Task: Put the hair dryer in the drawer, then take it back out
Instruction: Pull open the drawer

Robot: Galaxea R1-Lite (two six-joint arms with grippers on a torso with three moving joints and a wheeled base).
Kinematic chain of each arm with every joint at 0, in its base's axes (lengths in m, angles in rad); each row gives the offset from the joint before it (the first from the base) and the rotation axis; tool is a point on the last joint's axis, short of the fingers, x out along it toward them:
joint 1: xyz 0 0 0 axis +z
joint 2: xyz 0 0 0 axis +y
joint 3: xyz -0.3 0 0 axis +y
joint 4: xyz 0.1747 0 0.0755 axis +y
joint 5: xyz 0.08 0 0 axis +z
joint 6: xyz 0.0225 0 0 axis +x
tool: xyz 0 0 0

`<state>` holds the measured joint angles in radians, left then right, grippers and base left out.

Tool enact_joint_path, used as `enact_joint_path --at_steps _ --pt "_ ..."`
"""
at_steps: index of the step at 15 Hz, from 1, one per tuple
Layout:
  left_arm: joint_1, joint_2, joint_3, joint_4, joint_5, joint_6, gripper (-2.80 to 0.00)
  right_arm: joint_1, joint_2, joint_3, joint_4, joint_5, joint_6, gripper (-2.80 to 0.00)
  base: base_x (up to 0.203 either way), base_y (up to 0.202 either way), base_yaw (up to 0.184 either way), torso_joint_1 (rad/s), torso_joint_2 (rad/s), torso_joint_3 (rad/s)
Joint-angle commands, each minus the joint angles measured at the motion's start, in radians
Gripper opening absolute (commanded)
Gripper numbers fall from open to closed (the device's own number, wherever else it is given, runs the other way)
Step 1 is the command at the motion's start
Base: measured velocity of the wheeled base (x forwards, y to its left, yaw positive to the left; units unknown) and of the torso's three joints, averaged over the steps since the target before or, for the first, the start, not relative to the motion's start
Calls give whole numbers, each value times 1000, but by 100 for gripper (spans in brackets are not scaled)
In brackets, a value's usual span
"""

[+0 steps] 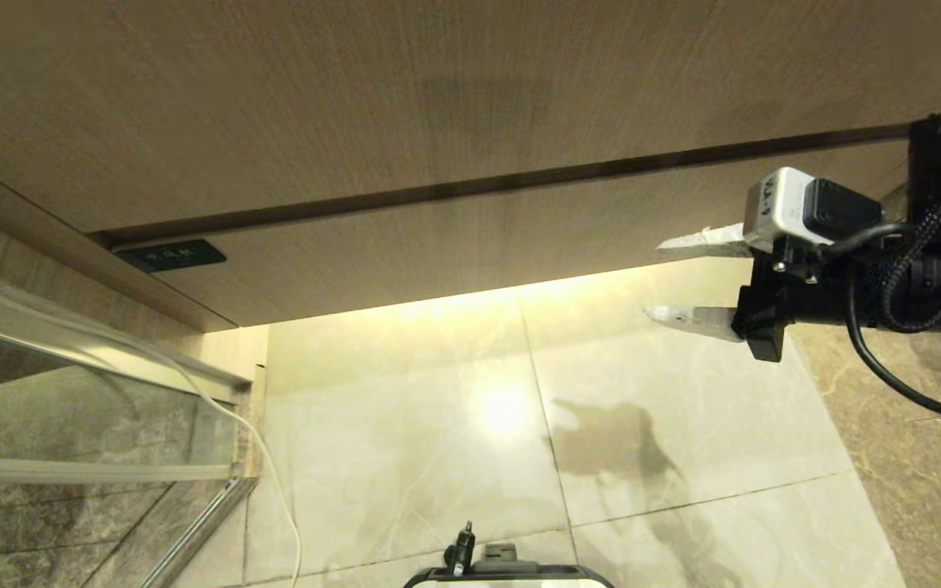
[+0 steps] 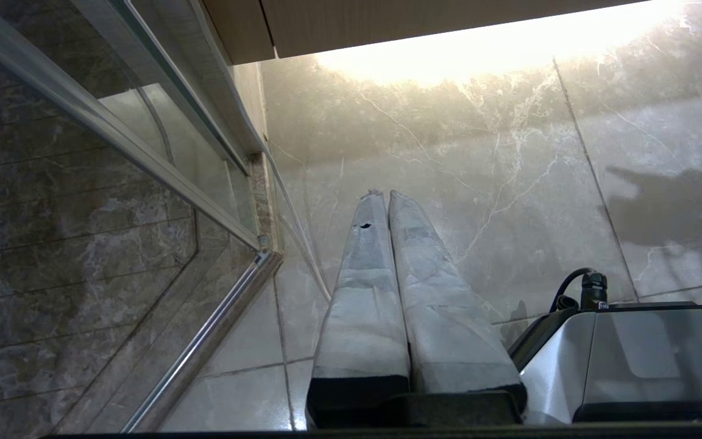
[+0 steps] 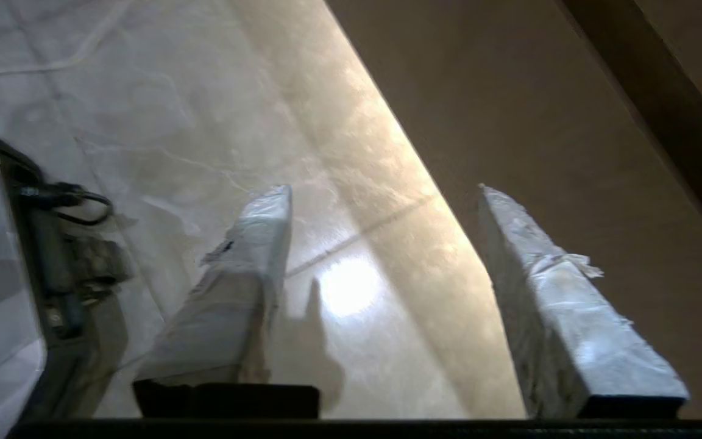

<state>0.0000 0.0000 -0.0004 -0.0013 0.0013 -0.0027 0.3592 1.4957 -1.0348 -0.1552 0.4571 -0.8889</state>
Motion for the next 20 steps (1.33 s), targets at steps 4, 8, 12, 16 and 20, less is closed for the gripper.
enact_joint_path --at_steps 4,8,12,16,20 --pt "0 0 2 0 0 0 -280 41 9 -24 -9 -201 -66 0 0 0 0 0 0 0" --pt "0 0 2 0 0 0 -280 46 31 -30 -52 -217 -265 0 0 0 0 0 0 0" --pt "0 0 2 0 0 0 -280 44 78 -33 -186 -214 -364 0 0 0 0 0 0 0" --pt "0 0 2 0 0 0 -280 30 160 -125 -206 -214 -405 0 0 0 0 0 0 0" --pt "0 -2 2 0 0 0 -280 10 220 -196 -167 -209 -449 0 0 0 0 0 0 0"
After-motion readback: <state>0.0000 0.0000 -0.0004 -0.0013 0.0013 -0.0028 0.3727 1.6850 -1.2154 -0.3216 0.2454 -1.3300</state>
